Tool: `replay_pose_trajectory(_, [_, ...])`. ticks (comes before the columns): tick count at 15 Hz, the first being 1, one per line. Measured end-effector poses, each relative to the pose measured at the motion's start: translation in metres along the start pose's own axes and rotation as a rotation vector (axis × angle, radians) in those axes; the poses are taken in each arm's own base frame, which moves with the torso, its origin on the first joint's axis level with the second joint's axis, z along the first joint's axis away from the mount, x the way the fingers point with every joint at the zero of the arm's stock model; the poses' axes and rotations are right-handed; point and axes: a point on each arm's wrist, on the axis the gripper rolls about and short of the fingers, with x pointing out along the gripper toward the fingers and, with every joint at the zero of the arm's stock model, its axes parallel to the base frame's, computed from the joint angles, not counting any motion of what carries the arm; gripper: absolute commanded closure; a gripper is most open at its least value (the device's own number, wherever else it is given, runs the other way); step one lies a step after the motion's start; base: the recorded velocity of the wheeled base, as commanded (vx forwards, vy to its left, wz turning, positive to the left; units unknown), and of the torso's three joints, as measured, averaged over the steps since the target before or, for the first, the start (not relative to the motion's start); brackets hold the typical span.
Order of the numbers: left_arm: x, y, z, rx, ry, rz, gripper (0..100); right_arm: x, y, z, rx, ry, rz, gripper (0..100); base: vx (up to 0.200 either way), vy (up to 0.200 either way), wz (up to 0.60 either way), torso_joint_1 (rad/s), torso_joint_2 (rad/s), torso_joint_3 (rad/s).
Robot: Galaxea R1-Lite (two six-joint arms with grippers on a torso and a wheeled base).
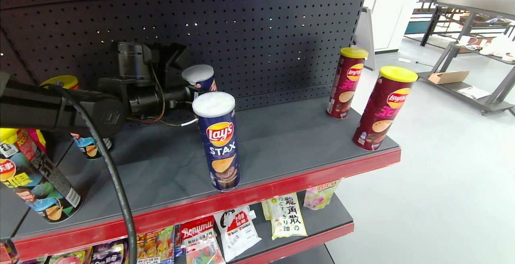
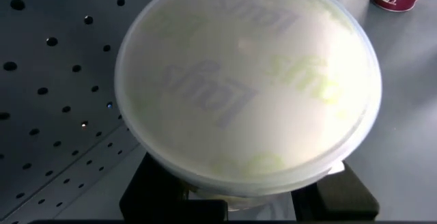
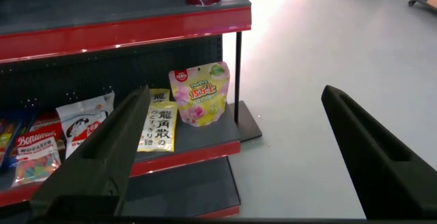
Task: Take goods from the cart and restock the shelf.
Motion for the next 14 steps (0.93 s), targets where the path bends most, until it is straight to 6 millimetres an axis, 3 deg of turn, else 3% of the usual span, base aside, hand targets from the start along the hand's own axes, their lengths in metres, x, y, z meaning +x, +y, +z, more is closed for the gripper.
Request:
replay_pose_trajectory(6, [-0.0004, -0.0005, -0.0008, 0.002, 0.003, -0.004, 100, 0.0000, 0.0000, 0.0002, 0.000, -0.001, 0.000, 0, 0.000, 0.000, 0.00, 0.000, 0.00, 0.000])
replay_pose_trajectory(7, [-0.0002, -0.0004, -0.0005, 0.004, 0.002, -0.005, 0, 0.0000, 0.0000, 0.0002, 0.000, -0.001, 0.000, 0, 0.000, 0.000, 0.00, 0.000, 0.00, 0.000])
replay_pose_trajectory(14, [-0.0004, -0.0002, -0.0003, 0.003, 0.000, -0.004, 0, 0.0000, 0.0000, 0.0001, 0.000, 0.000, 0.000, 0, 0.000, 0.000, 0.00, 0.000, 0.00, 0.000])
